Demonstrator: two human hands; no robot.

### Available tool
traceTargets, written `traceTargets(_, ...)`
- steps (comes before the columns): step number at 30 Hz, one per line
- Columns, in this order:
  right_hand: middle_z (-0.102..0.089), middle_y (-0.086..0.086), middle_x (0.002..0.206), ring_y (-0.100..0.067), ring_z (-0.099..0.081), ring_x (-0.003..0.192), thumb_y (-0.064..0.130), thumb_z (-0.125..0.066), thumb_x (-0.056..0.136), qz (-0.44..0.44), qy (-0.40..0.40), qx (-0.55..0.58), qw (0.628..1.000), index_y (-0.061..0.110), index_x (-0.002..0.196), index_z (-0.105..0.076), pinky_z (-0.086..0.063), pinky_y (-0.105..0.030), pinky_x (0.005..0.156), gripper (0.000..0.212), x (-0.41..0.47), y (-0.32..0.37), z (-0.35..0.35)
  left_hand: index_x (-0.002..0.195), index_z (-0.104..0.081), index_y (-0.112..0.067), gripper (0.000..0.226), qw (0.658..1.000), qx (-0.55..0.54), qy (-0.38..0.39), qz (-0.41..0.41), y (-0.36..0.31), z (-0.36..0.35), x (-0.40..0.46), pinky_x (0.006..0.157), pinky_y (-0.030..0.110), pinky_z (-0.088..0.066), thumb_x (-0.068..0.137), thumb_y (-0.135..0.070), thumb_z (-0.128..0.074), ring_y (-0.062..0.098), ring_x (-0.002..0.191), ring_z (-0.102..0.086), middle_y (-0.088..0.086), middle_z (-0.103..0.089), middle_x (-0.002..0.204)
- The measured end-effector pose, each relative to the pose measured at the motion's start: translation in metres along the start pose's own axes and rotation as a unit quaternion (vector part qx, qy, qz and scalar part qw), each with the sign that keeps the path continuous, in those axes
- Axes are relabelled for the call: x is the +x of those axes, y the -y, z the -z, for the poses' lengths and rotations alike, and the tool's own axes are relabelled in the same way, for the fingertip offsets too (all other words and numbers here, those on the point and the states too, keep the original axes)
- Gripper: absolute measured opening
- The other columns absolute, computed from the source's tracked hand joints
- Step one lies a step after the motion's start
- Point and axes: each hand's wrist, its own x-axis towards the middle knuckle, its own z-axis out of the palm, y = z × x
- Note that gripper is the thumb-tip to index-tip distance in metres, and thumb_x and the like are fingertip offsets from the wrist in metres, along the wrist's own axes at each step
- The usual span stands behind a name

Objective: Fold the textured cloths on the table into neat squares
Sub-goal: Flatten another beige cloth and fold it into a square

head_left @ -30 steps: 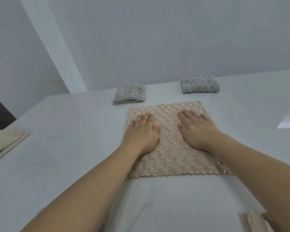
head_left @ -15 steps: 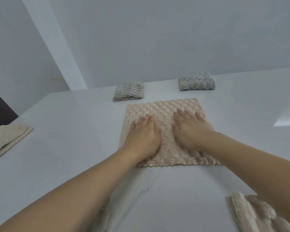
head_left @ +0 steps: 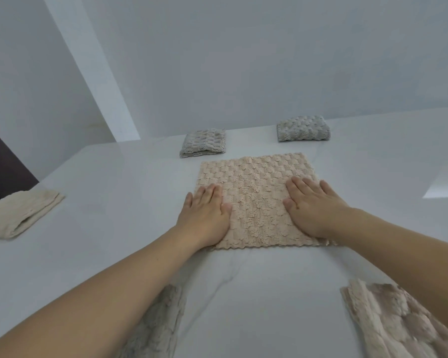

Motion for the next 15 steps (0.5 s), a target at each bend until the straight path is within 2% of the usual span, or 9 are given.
traceTargets(3, 0.01, 0.002, 0.162, -0.016, 0.01, 0.149, 0.042, -0.008, 0.103, 0.044, -0.032, 0.016, 0.998, 0.018, 0.155, 0.003, 0.007, -0.04, 0.12, 0.059, 0.001, 0.022, 0.005, 0.158, -0.005, -0.015, 0.06, 0.998, -0.033, -0.034, -0.032, -0.021, 0.003, -0.002, 0.122, 0.041, 0.007, 0.104, -0.04, -0.015, 0.017, 0.152, 0.006, 0.0, 0.001, 0.166)
traceTargets(5, 0.008, 0.003, 0.162, -0.016, 0.009, 0.149, 0.041, -0.008, 0.103, 0.064, -0.035, 0.024, 0.997, 0.021, 0.155, 0.002, 0.006, -0.041, 0.12, 0.058, -0.003, 0.035, -0.003, 0.158, -0.004, -0.017, 0.059, 0.997, -0.039, -0.029, -0.055, -0.032, -0.005, -0.006, 0.122, 0.043, 0.005, 0.105, -0.041, -0.015, 0.016, 0.152, 0.006, -0.003, 0.001, 0.166)
traceTargets(15, 0.009, 0.006, 0.162, -0.013, 0.011, 0.148, 0.043, -0.006, 0.102, 0.072, -0.023, 0.019, 0.997, 0.025, 0.155, 0.003, 0.006, -0.037, 0.12, 0.057, -0.003, 0.028, -0.015, 0.158, 0.0, -0.022, 0.06, 0.998, -0.006, -0.011, -0.057, -0.029, -0.015, -0.009, 0.122, 0.042, 0.005, 0.104, -0.044, -0.013, 0.013, 0.151, 0.009, -0.007, 0.006, 0.165)
